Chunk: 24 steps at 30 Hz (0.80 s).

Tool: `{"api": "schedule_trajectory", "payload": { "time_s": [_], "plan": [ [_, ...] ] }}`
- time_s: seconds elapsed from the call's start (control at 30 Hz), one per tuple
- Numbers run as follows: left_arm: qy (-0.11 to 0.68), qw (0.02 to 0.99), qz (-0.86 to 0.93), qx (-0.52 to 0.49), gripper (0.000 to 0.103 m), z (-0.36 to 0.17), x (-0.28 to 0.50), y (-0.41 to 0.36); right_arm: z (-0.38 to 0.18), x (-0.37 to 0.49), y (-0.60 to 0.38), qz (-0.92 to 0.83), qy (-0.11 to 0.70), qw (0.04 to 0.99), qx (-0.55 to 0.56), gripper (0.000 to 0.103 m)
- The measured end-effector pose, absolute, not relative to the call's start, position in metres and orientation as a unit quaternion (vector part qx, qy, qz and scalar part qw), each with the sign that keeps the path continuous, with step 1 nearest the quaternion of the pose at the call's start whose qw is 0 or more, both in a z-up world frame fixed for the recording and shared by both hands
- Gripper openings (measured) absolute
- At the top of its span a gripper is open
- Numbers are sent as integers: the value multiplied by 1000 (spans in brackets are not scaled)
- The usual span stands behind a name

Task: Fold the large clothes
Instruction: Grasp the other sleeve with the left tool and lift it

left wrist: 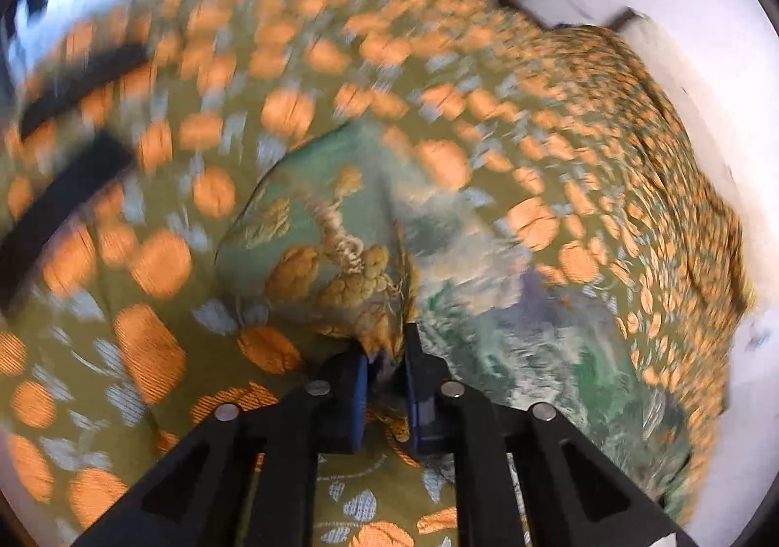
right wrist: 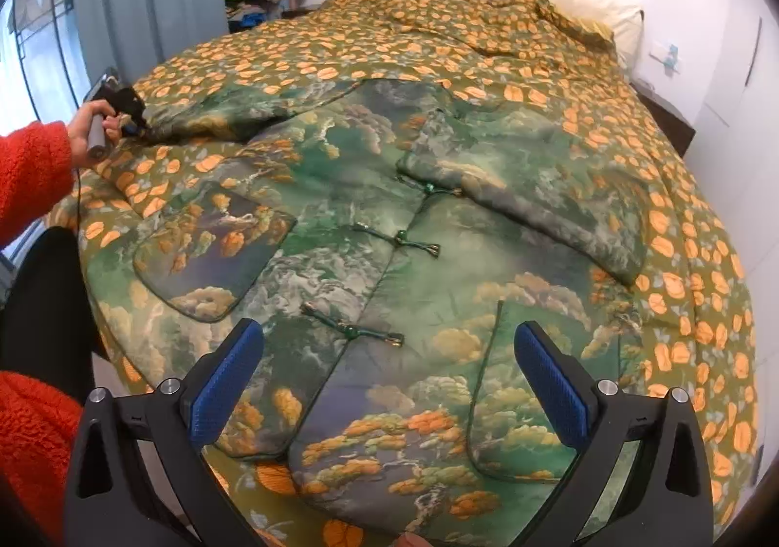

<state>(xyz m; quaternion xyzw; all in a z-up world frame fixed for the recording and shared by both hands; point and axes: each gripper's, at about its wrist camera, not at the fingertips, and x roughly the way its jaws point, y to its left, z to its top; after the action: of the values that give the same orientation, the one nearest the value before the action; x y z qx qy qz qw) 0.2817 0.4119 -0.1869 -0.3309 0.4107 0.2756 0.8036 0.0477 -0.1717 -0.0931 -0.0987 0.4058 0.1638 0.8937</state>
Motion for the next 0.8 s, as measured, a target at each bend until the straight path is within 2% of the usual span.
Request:
{"api": "schedule_trajectory", "payload": {
  "time_s": [0.1,0.23,0.3,0.4,0.5,0.6,0.8],
  "plan": [
    [386,849,267,-240,11,-138,293,380,-96,46,-174,168,408,893,-89,103],
    [325,914,222,-95,11,-58,299,294,-99,46,-182,167,411,894,-63,103],
    [283,943,173,-1,11,-22,301,223,-99,46,-187,164,408,897,-51,103],
    [241,961,95,95,11,-3,301,127,-96,45,-200,153,403,902,-28,103],
    [225,961,22,160,11,-10,297,43,-94,44,-215,138,401,906,-11,103],
    [228,951,-25,208,11,-39,297,-22,-91,40,-237,114,396,911,7,103],
    [292,915,-80,265,11,-134,305,-112,-89,33,-276,68,392,917,33,103]
  ]
}}
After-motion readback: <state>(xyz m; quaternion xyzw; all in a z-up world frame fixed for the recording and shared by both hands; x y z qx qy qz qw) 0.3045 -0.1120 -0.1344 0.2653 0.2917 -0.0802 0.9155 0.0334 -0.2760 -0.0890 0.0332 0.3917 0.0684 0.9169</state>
